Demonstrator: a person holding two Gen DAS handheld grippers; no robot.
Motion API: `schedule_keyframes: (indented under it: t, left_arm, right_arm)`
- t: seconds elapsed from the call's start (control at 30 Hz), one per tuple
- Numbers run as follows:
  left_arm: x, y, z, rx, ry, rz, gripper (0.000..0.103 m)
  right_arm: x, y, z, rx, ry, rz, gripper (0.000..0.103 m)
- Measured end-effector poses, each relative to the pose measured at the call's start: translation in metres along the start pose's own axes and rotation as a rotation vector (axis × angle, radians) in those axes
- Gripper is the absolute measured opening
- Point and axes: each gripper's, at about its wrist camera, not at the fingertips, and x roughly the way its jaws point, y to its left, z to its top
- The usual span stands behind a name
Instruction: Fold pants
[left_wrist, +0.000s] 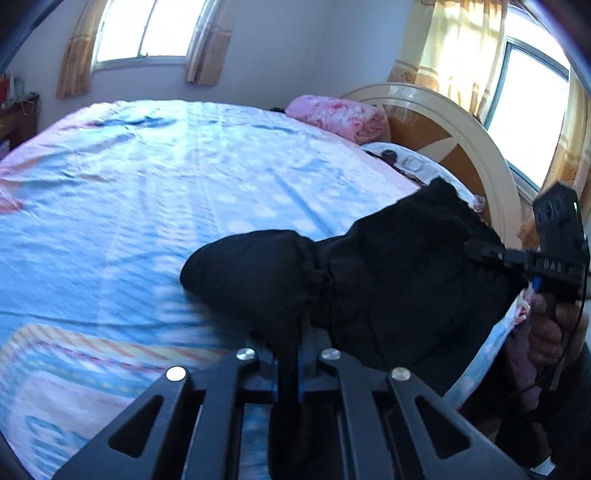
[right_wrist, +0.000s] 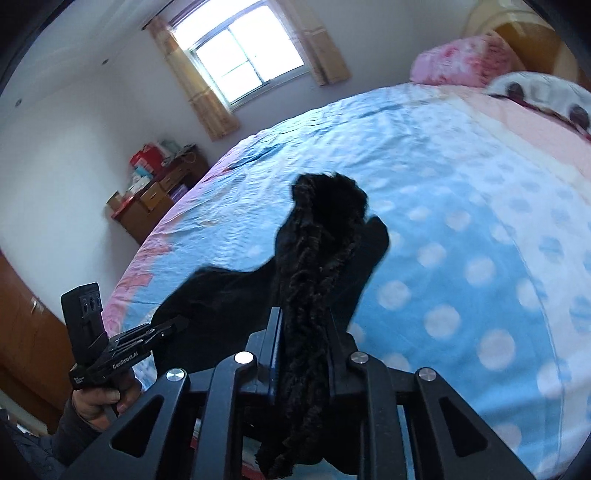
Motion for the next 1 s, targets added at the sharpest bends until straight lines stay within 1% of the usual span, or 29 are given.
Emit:
schedule_keyframes:
  t: [0.1, 0.23, 0.3, 0.43, 0.5, 0.63, 0.67, 0.73, 0.8, 0.83, 0.9, 1.0]
  left_arm:
    - [-0.016, 0.021, 0.013, -0.005, -0.03, 0.049, 0.006]
    - [-0.035, 0.048, 0.026, -0.008, -0.062, 0.113, 0.006]
    - [-0.044, 0.067, 0.036, -0.019, -0.079, 0.144, 0.006]
    - [-0.07, 0.11, 0.055, -0.031, -0.134, 0.227, 0.006]
    - [-0.083, 0.134, 0.067, -0.034, -0.162, 0.282, 0.006]
    - [-0.097, 0.178, 0.08, -0.059, -0.193, 0.369, 0.006]
    - [-0.099, 0.192, 0.082, -0.066, -0.2, 0.404, 0.006]
    - [-0.099, 0.211, 0.081, -0.082, -0.203, 0.447, 0.006]
    - [-0.092, 0.226, 0.079, -0.104, -0.192, 0.464, 0.006]
    - [-0.087, 0.234, 0.076, -0.106, -0.181, 0.476, 0.006]
    - [-0.073, 0.251, 0.068, -0.12, -0.149, 0.495, 0.006]
    - [-0.054, 0.274, 0.052, -0.156, -0.094, 0.489, 0.007]
  right_arm:
    - [0.021, 0.019, 0.02, -0.037, 0.025, 0.036, 0.018]
    - [0.061, 0.056, 0.05, -0.095, 0.075, 0.089, 0.018]
    - [0.075, 0.075, 0.06, -0.124, 0.086, 0.108, 0.017]
    - [0.115, 0.117, 0.098, -0.191, 0.102, 0.173, 0.017]
    - [0.137, 0.142, 0.116, -0.218, 0.112, 0.212, 0.017]
    - [0.182, 0.181, 0.14, -0.263, 0.128, 0.272, 0.017]
    - [0.196, 0.191, 0.145, -0.273, 0.133, 0.288, 0.017]
    - [0.222, 0.207, 0.152, -0.28, 0.145, 0.309, 0.017]
    - [0.244, 0.217, 0.152, -0.287, 0.157, 0.319, 0.017]
    - [0.262, 0.22, 0.151, -0.286, 0.175, 0.325, 0.017]
    - [0.293, 0.221, 0.15, -0.278, 0.206, 0.313, 0.017]
    - [0.33, 0.211, 0.147, -0.255, 0.255, 0.286, 0.017]
